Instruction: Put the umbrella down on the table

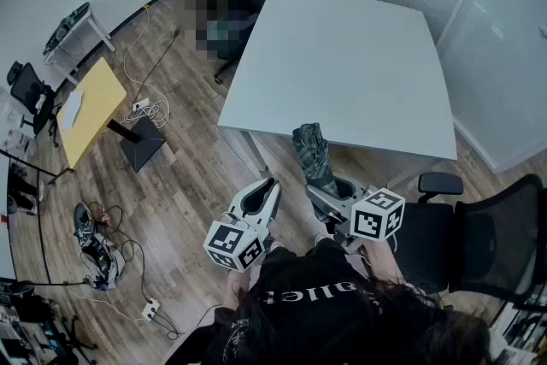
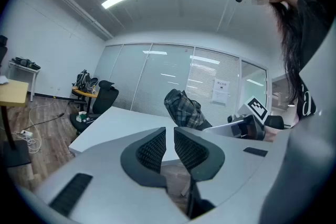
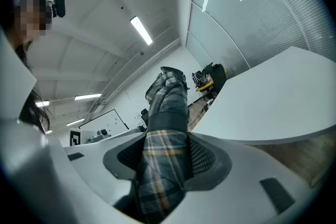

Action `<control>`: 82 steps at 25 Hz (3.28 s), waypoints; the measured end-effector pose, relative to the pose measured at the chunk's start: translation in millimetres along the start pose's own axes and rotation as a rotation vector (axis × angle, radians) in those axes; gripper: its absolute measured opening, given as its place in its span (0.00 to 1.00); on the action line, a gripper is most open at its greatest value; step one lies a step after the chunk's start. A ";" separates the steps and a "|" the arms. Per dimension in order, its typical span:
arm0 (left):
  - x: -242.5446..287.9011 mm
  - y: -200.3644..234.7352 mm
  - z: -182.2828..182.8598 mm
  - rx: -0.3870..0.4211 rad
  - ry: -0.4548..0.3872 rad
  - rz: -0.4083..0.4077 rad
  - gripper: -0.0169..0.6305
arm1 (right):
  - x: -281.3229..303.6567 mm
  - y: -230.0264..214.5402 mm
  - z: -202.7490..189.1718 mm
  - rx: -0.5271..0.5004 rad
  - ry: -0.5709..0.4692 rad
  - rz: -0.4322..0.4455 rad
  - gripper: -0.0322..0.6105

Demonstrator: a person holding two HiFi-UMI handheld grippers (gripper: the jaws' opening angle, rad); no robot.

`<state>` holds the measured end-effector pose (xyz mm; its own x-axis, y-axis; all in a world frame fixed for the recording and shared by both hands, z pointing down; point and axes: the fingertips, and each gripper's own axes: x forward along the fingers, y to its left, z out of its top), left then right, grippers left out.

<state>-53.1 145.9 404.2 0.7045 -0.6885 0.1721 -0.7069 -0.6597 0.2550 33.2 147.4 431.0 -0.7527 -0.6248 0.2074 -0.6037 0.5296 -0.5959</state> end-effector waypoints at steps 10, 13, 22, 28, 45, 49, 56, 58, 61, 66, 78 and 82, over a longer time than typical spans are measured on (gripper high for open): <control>9.2 -17.2 0.0 0.017 0.010 -0.013 0.13 | -20.4 -8.1 2.6 0.027 -0.040 -0.016 0.39; 17.4 -23.7 1.3 0.022 0.014 -0.016 0.13 | -28.0 -19.4 6.4 0.056 -0.055 -0.024 0.39; 41.2 -39.6 7.3 0.040 -0.003 0.015 0.13 | -49.2 -44.5 17.4 0.042 -0.047 -0.019 0.39; 49.9 -48.4 1.3 0.037 -0.007 0.055 0.13 | -58.1 -61.9 18.2 0.019 -0.012 0.000 0.39; 89.7 18.8 2.8 0.027 0.008 0.037 0.13 | -3.1 -100.2 24.4 0.027 0.028 -0.049 0.39; 111.7 51.7 13.7 0.014 0.007 0.009 0.13 | 24.0 -115.2 38.9 0.035 0.040 -0.088 0.39; 132.8 128.9 37.2 0.008 0.028 -0.031 0.13 | 97.1 -126.3 69.4 0.085 0.039 -0.129 0.39; 136.7 153.2 42.8 0.001 0.033 -0.038 0.13 | 121.2 -127.6 75.4 0.094 0.047 -0.138 0.39; 142.1 184.1 47.9 -0.007 0.041 -0.054 0.13 | 152.3 -132.7 81.2 0.104 0.062 -0.157 0.39; 149.8 230.5 55.7 0.011 0.059 -0.095 0.13 | 199.6 -141.9 91.4 0.116 0.063 -0.197 0.39; 169.6 275.0 65.2 -0.015 0.045 -0.145 0.13 | 233.0 -171.1 124.3 0.099 0.089 -0.298 0.39; 173.6 282.2 63.9 -0.022 0.033 -0.124 0.13 | 238.4 -187.4 140.8 0.077 0.097 -0.308 0.39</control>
<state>-134.3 -179.1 445.2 0.7887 -0.5912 0.1689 -0.6126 -0.7325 0.2968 3.8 -181.6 482.9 -0.5615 -0.6892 0.4580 -0.7881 0.2768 -0.5498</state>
